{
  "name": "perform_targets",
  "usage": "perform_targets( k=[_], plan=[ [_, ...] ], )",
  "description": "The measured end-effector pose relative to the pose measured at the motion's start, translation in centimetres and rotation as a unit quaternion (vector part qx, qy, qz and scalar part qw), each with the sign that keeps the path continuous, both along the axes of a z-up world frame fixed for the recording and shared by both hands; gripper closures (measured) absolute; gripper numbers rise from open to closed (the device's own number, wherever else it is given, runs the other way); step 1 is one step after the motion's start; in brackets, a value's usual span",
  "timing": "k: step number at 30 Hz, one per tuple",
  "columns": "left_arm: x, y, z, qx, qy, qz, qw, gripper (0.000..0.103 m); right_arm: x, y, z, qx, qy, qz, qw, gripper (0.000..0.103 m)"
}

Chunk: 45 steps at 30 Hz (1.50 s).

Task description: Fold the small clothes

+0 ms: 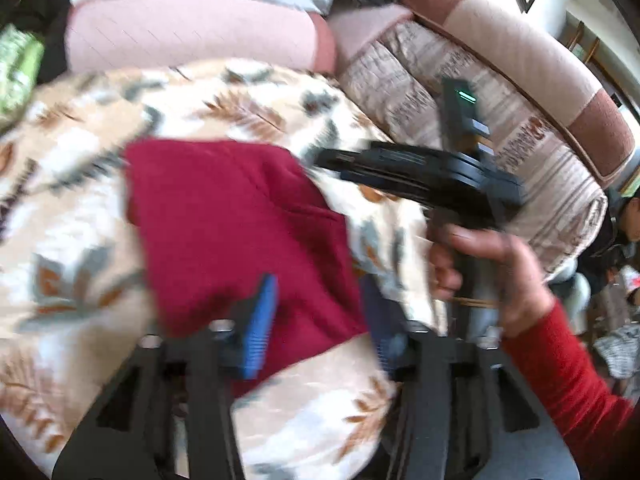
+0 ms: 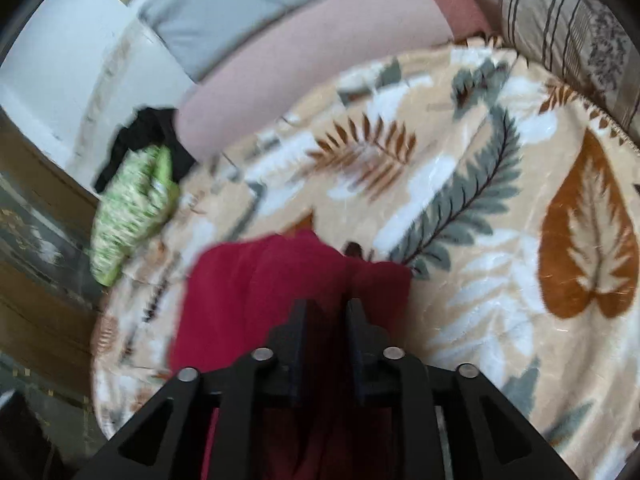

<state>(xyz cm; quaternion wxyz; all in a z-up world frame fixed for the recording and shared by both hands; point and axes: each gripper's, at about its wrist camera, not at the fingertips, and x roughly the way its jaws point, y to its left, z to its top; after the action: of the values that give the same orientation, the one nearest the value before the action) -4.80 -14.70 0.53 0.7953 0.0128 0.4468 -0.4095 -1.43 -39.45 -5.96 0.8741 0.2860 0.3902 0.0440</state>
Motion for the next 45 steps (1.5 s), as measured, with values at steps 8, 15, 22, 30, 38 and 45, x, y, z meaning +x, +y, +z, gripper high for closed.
perform_targets(
  k=[8,15,22,30,38,45],
  plan=[
    [1.8,2.1,-4.4,0.053,0.018,0.06,0.9966,0.051,-2.1,5.0,-0.4,-0.022,0.021,0.071,0.997,0.067],
    [1.8,1.0,-8.2,0.076,0.042,0.078,0.9932,0.051,-3.6,3.3,-3.5,-0.12,0.061,0.021,0.991,0.088],
    [1.5,1.4,-6.6,0.071,0.032,0.097,0.9922,0.051,-4.5,2.5,-1.9,-0.082,0.037,0.017,0.996,0.083],
    [2.3,1.2,-4.8,0.066,0.01,0.107,0.992,0.049,-4.0,3.2,-0.6,-0.085,0.018,0.001,0.996,0.046],
    [3.7,0.5,-5.7,0.074,0.018,0.112,0.9908,0.049,-2.4,4.3,-2.2,-0.103,0.036,0.018,0.994,0.054],
    [4.4,0.9,-6.4,0.053,0.038,0.118,0.9908,0.046,-3.2,4.1,-1.8,-0.13,0.015,0.016,0.991,0.089]
  ],
)
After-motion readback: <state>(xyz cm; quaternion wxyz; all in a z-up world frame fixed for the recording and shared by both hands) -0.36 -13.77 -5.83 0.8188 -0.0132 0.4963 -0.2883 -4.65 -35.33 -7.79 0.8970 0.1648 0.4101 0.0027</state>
